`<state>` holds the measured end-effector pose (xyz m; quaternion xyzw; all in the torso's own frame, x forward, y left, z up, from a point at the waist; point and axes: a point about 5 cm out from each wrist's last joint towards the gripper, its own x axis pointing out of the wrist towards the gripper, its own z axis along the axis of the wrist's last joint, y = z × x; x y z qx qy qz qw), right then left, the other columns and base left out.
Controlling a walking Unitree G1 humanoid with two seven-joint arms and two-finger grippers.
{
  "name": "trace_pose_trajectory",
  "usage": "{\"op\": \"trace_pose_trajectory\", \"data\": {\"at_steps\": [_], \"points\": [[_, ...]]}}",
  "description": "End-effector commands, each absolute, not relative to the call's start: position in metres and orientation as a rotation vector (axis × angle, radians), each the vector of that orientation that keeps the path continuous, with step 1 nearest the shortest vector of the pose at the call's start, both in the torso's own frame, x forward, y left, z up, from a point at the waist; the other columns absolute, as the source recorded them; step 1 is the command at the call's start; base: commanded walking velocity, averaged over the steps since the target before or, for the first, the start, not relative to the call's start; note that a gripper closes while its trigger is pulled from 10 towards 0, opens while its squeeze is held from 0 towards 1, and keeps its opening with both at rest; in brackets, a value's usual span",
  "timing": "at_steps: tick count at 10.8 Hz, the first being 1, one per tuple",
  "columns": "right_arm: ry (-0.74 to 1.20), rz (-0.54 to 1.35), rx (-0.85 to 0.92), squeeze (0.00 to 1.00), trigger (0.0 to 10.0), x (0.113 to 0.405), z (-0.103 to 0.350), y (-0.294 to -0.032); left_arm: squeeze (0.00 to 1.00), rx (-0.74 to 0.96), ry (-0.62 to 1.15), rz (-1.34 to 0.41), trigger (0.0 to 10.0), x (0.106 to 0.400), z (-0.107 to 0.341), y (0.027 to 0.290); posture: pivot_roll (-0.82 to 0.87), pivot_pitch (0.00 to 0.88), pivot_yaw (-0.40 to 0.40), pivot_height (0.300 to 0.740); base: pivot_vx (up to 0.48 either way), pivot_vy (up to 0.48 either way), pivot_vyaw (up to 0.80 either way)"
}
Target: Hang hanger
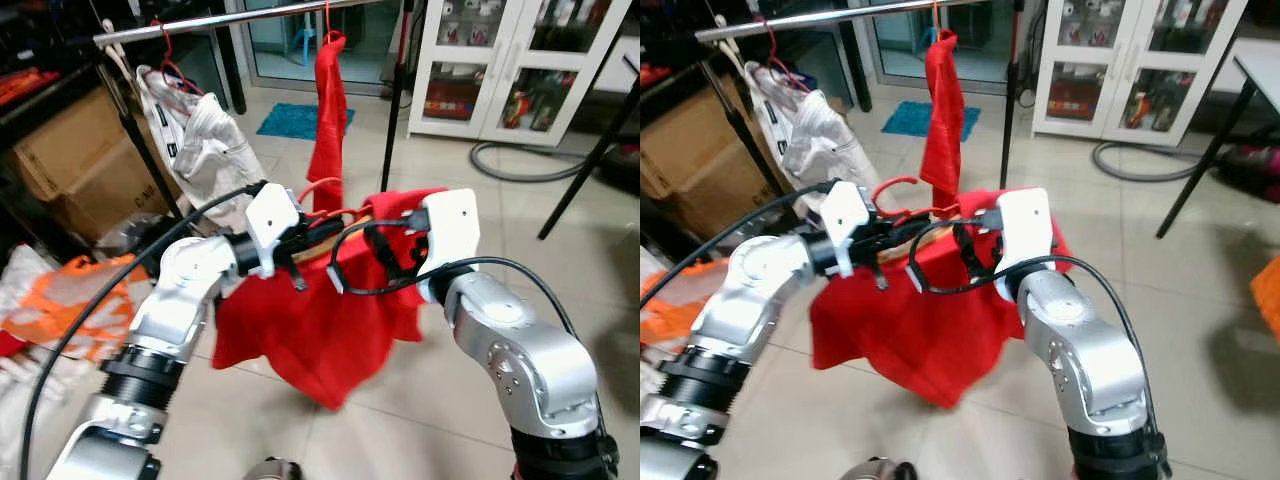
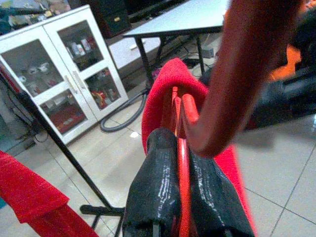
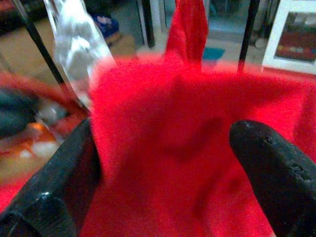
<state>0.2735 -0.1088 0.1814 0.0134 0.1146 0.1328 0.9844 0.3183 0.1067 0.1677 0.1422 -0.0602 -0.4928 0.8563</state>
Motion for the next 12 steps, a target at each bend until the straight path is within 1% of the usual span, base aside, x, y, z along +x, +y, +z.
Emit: {"op": "trace_pose_trajectory", "data": {"at_steps": [1,4,6,8,10,12], "points": [[0.192,0.277,0.045,0.0,10.0,0.271,0.19,-0.107,0.0,0.315,-0.173,-1.033,10.0,0.321,0.177,0.104,-0.1,0.067,0.133,0.74,0.0,0.0,0.0],[0.196,0.291,0.027,0.0,10.0,0.266,0.189,-0.111,0.0,0.305,-0.171,-0.988,10.0,0.323,0.172,0.103,-0.1,0.071,0.116,0.74,0.0,0.0,0.0],[0.256,0.243,-0.12,0.0,10.0,0.269,0.175,-0.121,0.0,0.279,-0.195,-0.99,10.0,0.322,0.179,0.105,-0.09,0.067,0.104,0.74,0.0,0.0,0.0],[0.251,0.248,-0.089,0.0,10.0,0.271,0.175,-0.117,0.0,0.267,-0.201,-1.044,10.0,0.314,0.179,0.098,-0.08,0.061,0.101,0.74,0.0,0.0,0.0],[0.235,0.248,-0.075,0.0,10.0,0.273,0.178,-0.114,0.0,0.269,-0.189,-1.056,10.0,0.311,0.174,0.093,-0.08,0.049,0.106,0.74,0.0,0.0,0.0],[0.221,0.235,-0.068,0.0,7.3,0.273,0.18,-0.116,0.0,0.28,-0.179,-1.051,10.0,0.312,0.172,0.093,-0.09,0.047,0.108,0.74,0.0,0.0,0.0]]}}
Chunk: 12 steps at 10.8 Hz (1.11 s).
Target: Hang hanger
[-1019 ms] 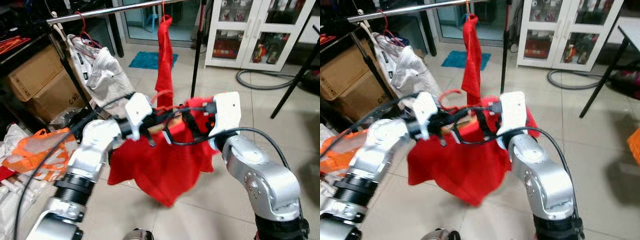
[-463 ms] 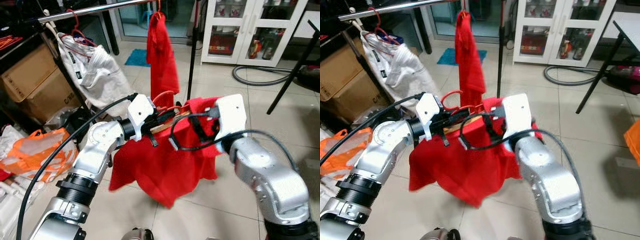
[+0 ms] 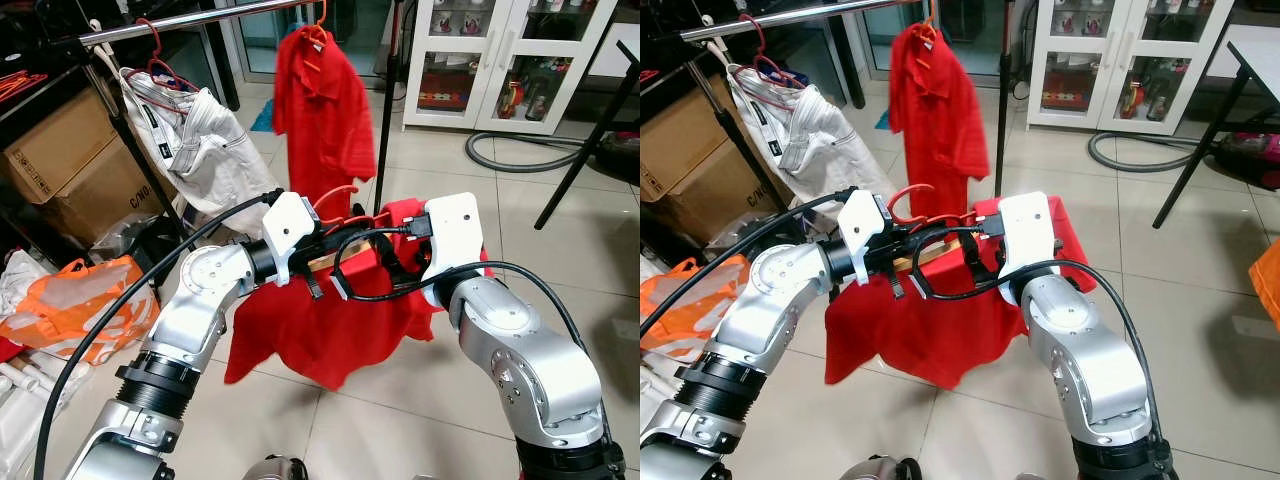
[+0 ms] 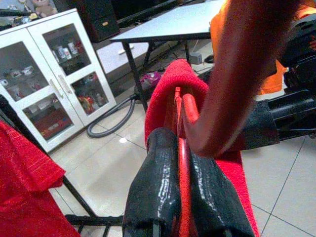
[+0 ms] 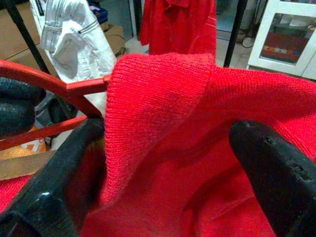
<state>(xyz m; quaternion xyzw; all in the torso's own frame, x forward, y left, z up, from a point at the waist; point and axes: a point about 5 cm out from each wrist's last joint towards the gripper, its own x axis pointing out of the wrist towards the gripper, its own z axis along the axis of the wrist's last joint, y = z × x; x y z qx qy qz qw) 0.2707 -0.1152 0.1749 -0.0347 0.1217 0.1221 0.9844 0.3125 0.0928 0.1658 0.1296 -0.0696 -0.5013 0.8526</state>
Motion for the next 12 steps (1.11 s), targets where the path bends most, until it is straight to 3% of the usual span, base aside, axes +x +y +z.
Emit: {"op": "trace_pose_trajectory", "data": {"at_steps": [1,3,4,5,12], "points": [[0.219,0.23,-0.068,0.0,6.3,0.273,0.1796,-0.1169,0.0,0.284,-0.176,-1.05,10.0,0.3127,0.1721,0.0937,-0.09,0.04,0.109,0.74,0.0,0.0,0.0],[0.216,0.216,-0.076,0.0,2.7,0.2724,0.1796,-0.1206,0.0,0.285,-0.169,-1.052,10.0,0.3128,0.1704,0.0934,-0.1,0.037,0.114,0.74,0.0,0.0,0.0],[0.214,0.213,-0.08,0.0,2.1,0.2722,0.1799,-0.1214,0.0,0.285,-0.167,-1.054,10.0,0.3129,0.1698,0.0923,-0.1,0.037,0.114,0.74,0.0,0.0,0.0],[0.212,0.21,-0.079,0.0,0.0,0.2723,0.1802,-0.1217,0.0,0.286,-0.164,-1.055,10.0,0.3133,0.169,0.0919,-0.11,0.034,0.119,0.74,0.0,0.0,0.0],[0.203,0.216,-0.073,0.0,0.0,0.2729,0.1813,-0.1211,0.0,0.299,-0.152,-1.042,10.0,0.3129,0.1658,0.095,-0.1,0.036,0.114,0.74,0.0,0.0,0.0]]}}
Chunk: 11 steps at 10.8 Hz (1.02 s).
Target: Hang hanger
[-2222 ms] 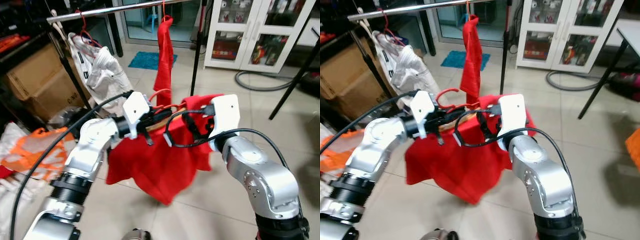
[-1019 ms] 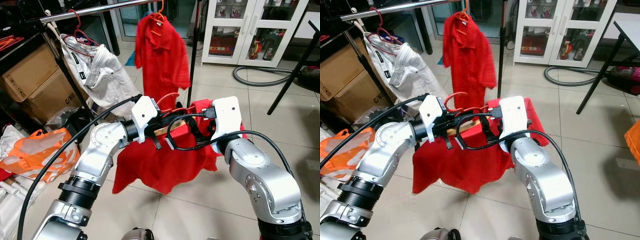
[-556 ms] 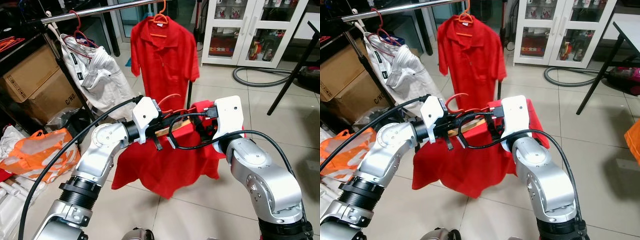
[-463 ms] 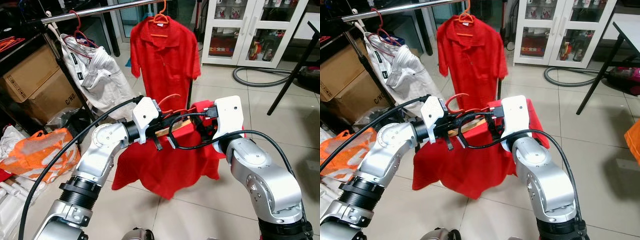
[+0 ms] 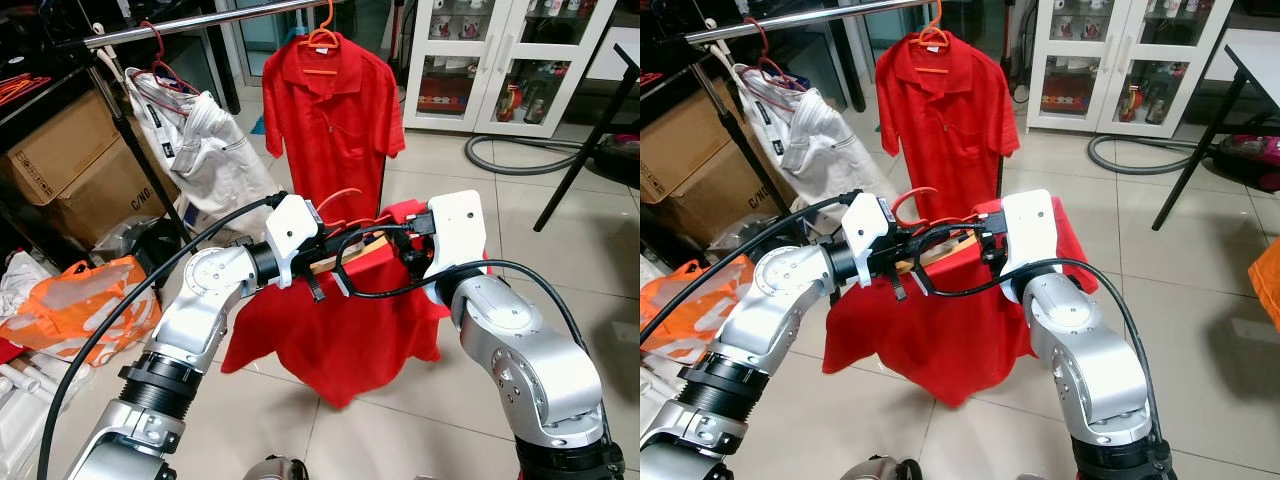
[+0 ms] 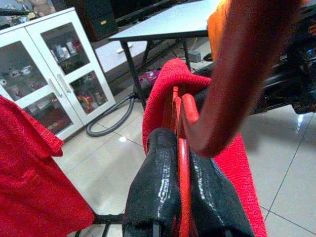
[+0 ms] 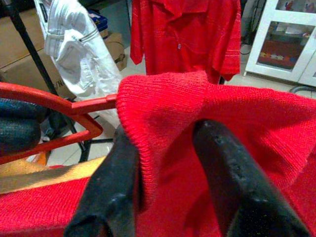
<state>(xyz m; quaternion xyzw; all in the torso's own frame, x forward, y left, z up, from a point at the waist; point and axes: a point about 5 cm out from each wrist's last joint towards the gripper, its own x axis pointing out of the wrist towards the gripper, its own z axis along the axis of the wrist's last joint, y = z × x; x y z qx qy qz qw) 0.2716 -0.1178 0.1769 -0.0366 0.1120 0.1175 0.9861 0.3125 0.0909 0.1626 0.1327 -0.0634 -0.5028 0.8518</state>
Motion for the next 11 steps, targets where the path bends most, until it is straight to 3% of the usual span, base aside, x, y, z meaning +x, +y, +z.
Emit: {"op": "trace_pose_trajectory", "data": {"at_steps": [1,6,9,11], "points": [[0.202,0.216,-0.073,0.0,0.0,0.273,0.181,-0.121,0.0,0.304,-0.148,-1.043,10.0,0.313,0.165,0.095,-0.11,0.036,0.114,0.74,0.0,0.0,0.0],[0.189,0.2,-0.075,0.0,0.0,0.275,0.185,-0.13,0.0,0.375,-0.074,-1.005,10.0,0.317,0.156,0.116,-0.11,0.035,0.113,0.74,0.0,0.0,0.0],[0.153,0.154,-0.075,0.0,0.0,0.29,0.197,-0.152,0.0,0.41,-0.044,-1.02,10.0,0.313,0.152,0.132,-0.1,0.037,0.11,0.74,0.0,0.0,0.0],[0.136,0.12,-0.127,0.0,0.0,0.305,0.204,-0.173,0.0,0.468,-0.067,-1.121,10.0,0.295,0.157,0.136,-0.1,0.036,0.108,0.74,0.0,0.0,0.0]]}}
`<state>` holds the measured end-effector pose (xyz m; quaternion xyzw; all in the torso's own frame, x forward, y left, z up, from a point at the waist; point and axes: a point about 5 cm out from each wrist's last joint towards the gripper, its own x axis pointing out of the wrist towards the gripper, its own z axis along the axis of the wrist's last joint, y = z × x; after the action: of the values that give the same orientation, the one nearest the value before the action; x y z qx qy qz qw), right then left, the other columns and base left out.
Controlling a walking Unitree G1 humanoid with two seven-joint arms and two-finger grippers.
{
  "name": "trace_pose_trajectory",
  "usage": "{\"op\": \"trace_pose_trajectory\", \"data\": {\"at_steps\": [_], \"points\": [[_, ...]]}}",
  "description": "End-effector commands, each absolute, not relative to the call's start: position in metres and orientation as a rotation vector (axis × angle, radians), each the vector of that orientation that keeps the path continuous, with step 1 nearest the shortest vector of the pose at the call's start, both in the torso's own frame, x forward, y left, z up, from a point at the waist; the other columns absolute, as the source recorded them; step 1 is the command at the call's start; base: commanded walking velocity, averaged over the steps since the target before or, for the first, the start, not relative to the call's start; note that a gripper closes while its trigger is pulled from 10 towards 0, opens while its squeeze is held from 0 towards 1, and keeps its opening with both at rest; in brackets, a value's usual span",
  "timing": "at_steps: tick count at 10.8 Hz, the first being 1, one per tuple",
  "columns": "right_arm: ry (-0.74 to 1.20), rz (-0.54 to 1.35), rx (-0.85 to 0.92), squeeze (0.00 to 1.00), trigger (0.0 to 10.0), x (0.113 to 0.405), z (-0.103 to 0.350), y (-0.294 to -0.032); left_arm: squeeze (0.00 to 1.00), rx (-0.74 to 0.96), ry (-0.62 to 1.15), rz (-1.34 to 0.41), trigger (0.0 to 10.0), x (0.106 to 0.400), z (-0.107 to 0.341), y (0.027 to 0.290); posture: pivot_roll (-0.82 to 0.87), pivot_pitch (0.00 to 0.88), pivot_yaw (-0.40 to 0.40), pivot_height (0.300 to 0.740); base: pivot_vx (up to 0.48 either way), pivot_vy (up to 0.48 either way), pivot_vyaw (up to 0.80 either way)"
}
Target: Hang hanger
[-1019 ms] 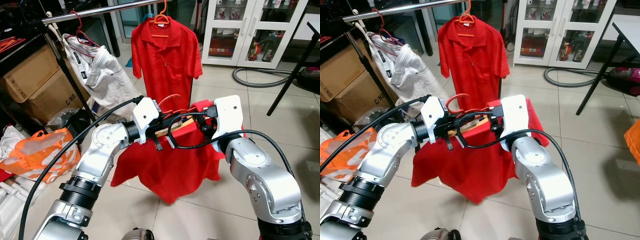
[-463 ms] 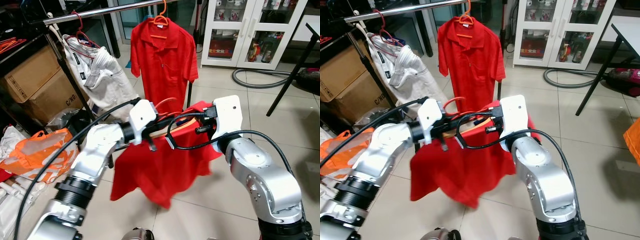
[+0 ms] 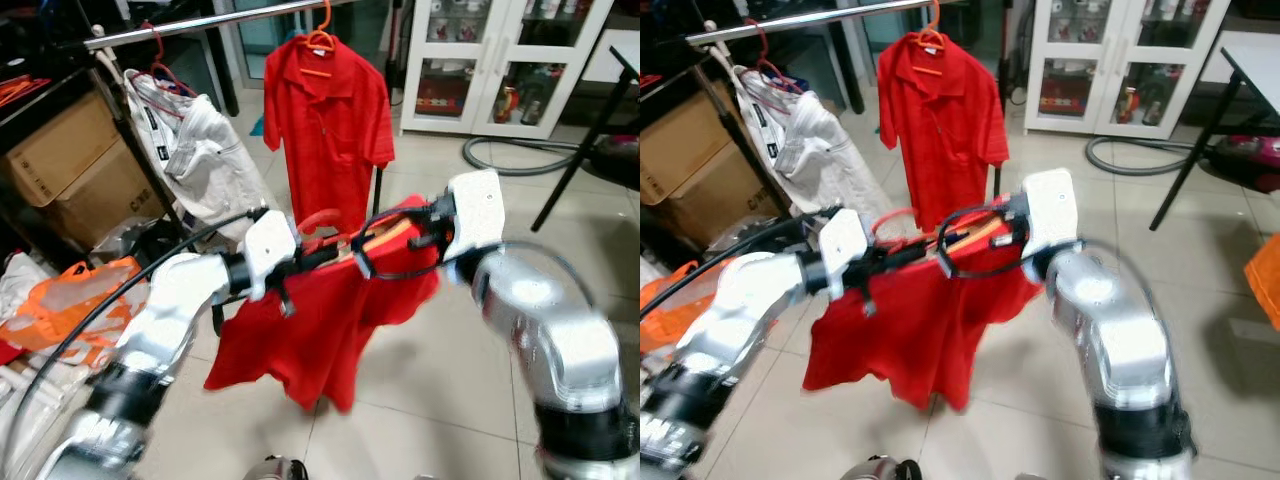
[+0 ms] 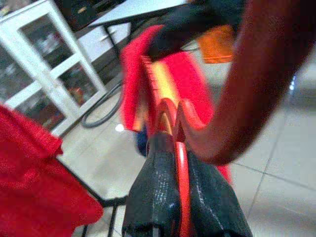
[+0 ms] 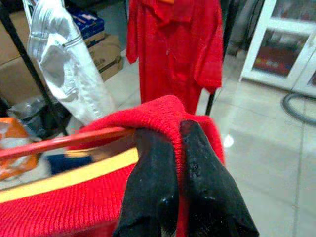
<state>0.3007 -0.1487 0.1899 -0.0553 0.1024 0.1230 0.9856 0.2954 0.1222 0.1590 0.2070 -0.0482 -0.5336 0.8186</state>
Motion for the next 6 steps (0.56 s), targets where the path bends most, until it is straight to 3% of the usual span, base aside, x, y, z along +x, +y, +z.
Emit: {"op": "trace_pose_trajectory", "data": {"at_steps": [1,3,6], "points": [[0.134,0.114,-0.133,0.0,0.0,0.307,0.205,-0.176,0.0,0.47,-0.073,-1.134,10.0,0.291,0.159,0.137,-0.1,0.036,0.108,0.74,0.0,0.0,0.0],[0.127,0.097,-0.158,0.0,0.0,0.315,0.21,-0.191,0.0,0.488,-0.045,-1.166,10.0,0.272,0.163,0.151,-0.09,0.04,0.095,0.74,0.0,0.0,0.0],[0.107,0.072,-0.188,0.0,0.0,0.324,0.221,-0.211,0.0,0.494,-0.007,-1.087,10.0,0.27,0.161,0.167,-0.08,0.041,0.08,0.74,0.0,0.0,0.0]]}}
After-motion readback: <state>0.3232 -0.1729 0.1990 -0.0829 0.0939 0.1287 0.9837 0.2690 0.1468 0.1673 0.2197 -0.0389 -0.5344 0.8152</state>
